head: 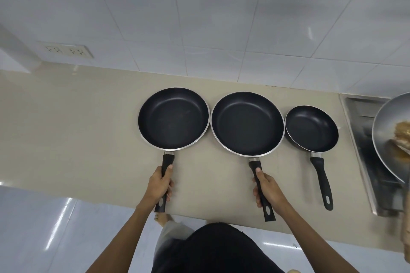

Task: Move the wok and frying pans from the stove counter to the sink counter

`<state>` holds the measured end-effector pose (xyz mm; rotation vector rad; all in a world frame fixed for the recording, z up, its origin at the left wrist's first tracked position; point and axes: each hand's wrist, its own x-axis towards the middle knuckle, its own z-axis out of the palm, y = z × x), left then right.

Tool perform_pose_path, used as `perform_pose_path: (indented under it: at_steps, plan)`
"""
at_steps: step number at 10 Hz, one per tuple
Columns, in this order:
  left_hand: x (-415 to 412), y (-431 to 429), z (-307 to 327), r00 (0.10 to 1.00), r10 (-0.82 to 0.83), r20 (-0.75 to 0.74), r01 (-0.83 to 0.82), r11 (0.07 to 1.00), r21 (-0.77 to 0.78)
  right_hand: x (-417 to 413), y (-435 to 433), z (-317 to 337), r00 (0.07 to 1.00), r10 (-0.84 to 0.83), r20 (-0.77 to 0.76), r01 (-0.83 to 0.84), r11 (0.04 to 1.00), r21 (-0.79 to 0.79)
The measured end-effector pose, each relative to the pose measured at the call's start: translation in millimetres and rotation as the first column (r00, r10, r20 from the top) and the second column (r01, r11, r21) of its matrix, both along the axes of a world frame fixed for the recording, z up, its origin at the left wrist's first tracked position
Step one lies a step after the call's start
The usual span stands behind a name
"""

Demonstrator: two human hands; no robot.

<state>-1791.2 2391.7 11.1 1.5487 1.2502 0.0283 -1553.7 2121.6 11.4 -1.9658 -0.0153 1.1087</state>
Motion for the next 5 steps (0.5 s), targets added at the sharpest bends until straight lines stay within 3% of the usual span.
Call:
perform_pose_path:
  at_steps: [2,3,5]
  plan:
    - [-17,-15,-1,0.987,-0.126,-0.103,0.143,0.975,0.172,-10,-5,-3,0.99,-0.004,0.144,0.005,1.0,-0.012]
    - [-23,-20,4,0.982,-0.154,-0.106,0.174,0.959,0.225,-19,-11,4,0.934,0.062,0.351,-0.047,0.998,-0.051]
    - [-40,-22,21,0.96,-0.255,-0.12,0.28,0.912,0.3,-32,-18,25,0.778,0.276,0.564,-0.213,0.961,-0.177]
